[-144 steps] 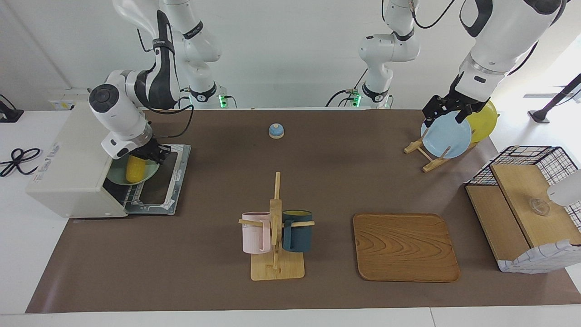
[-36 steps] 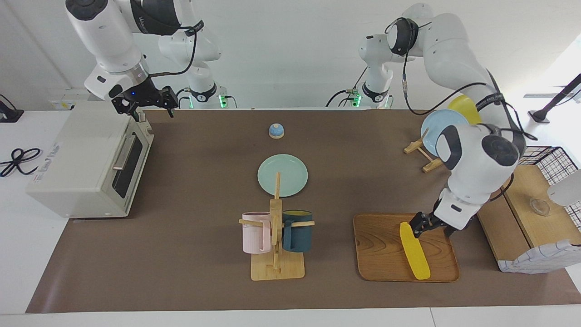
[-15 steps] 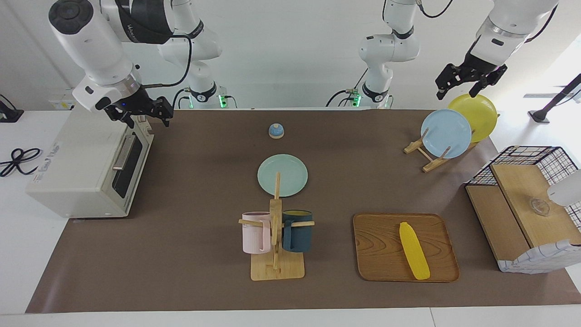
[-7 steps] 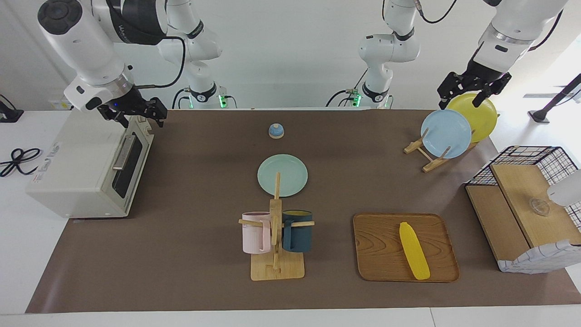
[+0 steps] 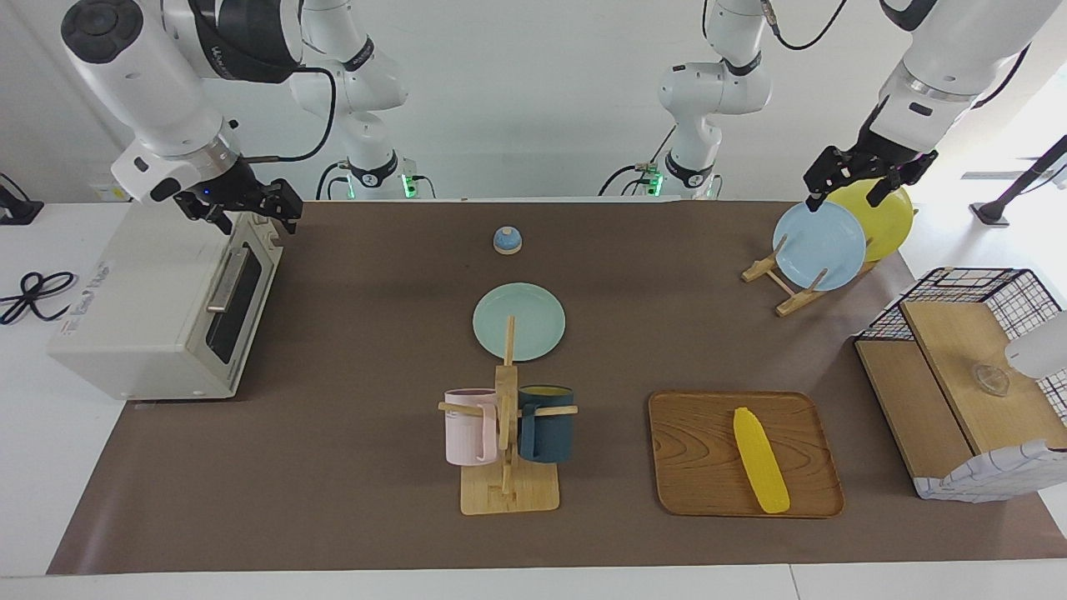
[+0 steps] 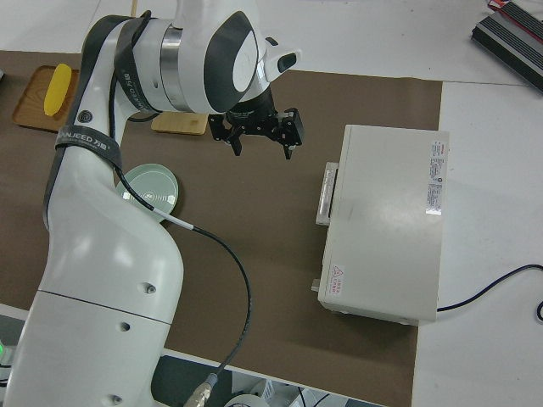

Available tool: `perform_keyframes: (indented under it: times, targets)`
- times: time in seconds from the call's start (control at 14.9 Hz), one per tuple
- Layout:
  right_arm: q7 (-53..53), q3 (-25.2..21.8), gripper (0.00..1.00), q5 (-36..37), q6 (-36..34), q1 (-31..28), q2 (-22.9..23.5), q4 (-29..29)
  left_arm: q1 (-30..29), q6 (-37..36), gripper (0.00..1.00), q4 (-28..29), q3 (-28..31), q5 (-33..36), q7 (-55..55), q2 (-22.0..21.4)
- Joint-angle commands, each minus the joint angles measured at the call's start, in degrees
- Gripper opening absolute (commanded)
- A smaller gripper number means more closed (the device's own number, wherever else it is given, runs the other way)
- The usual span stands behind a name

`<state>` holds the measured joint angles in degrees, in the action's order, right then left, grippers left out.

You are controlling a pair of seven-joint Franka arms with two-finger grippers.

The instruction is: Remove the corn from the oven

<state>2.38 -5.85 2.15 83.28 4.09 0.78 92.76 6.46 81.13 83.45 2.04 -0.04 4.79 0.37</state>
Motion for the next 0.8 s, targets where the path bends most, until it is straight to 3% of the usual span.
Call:
perform_keyframes:
  times: [0.0,0.47,0.74]
  targets:
    - [-0.09,0.93,1.0,-1.0,-0.23,-1.54,0.28,-0.48,0.65,1.65,1.0,0.13,0.33,0.39,0.04,-0.02]
    - [-0.44,0.84,1.0,-1.44,-0.32,-1.36,0.19,-0.48,0.57,8.42,1.0,5.05,0.24,0.48,-0.31,-0.64]
    - [-0.36,0.84,1.0,-1.44,-0.4,-1.54,0.19,-0.39,1.01,8.6,1.0,5.5,0.24,0.39,-0.22,-0.55]
